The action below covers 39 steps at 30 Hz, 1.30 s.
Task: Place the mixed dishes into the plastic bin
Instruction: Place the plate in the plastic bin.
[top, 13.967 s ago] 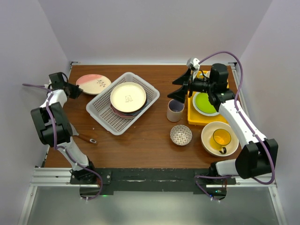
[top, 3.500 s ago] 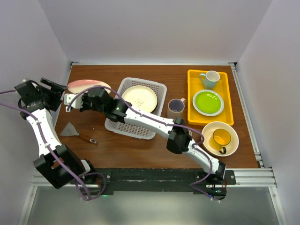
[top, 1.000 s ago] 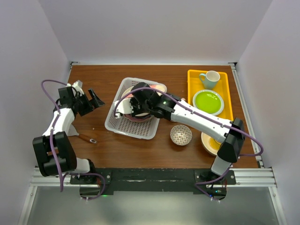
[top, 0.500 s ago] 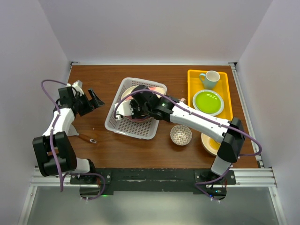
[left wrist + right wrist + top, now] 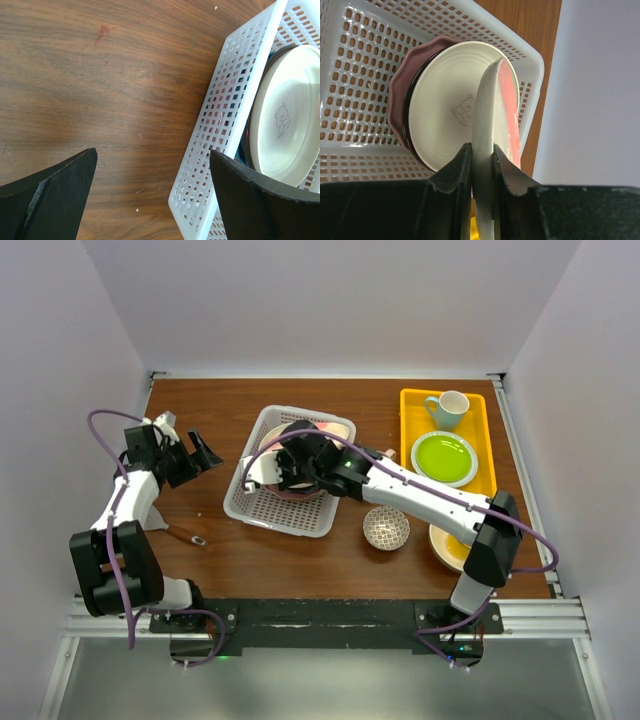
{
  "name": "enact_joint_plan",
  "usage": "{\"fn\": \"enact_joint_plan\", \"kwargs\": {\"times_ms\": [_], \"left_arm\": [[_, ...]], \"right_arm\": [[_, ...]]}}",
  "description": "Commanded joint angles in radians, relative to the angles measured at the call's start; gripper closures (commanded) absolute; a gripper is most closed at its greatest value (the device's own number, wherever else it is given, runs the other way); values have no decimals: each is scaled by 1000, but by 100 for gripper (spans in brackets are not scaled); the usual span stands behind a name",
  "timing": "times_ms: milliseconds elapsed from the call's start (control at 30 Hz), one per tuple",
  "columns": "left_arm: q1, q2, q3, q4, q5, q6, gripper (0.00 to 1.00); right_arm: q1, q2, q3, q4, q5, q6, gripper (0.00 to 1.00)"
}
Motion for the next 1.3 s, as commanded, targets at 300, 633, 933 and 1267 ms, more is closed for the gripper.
{"fn": "enact_joint_plan", "kwargs": {"times_ms": [300, 633, 933, 1267], "left_arm": [[-4, -33, 1, 30, -6, 27, 0], [-4, -33, 1, 28, -8, 28, 0], [-6, -34, 1, 27, -9, 30, 0], [-4, -33, 1, 25, -12, 31, 0]], "right_arm": [[9, -33, -115, 298, 93, -26, 100], [49, -27, -250, 404, 133, 28, 79], [76, -9, -350, 513, 153, 58, 57], [79, 25, -347, 533, 164, 85, 31]]}}
